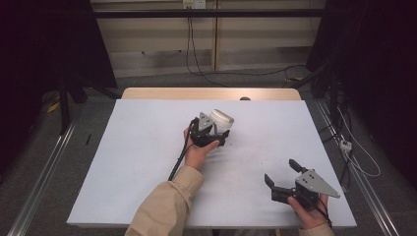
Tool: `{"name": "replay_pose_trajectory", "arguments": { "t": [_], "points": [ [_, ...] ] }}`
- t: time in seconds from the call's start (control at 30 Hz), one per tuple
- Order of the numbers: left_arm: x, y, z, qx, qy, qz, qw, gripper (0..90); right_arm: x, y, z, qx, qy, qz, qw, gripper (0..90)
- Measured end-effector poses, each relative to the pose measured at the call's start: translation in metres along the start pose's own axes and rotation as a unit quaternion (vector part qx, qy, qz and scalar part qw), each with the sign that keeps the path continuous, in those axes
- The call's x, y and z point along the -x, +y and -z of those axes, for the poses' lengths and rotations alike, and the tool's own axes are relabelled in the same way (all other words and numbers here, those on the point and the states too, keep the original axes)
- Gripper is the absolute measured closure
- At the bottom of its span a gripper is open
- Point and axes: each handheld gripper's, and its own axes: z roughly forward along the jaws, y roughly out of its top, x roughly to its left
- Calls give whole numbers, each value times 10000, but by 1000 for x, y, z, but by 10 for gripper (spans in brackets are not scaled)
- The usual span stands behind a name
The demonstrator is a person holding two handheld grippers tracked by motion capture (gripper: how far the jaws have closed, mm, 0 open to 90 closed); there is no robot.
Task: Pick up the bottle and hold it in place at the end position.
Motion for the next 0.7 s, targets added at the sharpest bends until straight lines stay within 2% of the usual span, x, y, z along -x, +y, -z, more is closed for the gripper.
{"name": "replay_pose_trajectory", "arguments": {
  "t": [0.13,0.27,0.4,0.57,0.7],
  "points": [
    [1,0,4,-34,9,-62,10000,187,0,0,0,-1,-1,-2,10000,39],
    [0,-4,11,32,-31,34,10000,187,-1,0,0,-18,14,12,10000,40],
    [0,-5,17,-25,-38,-13,10000,187,-3,0,-1,-33,55,6,10000,39],
    [-2,-10,24,18,-70,109,9999,187,-5,0,-4,-67,102,0,9999,39],
    [-2,-13,29,17,-87,92,9999,187,-7,1,-9,-86,141,-30,9999,39]
  ]
}}
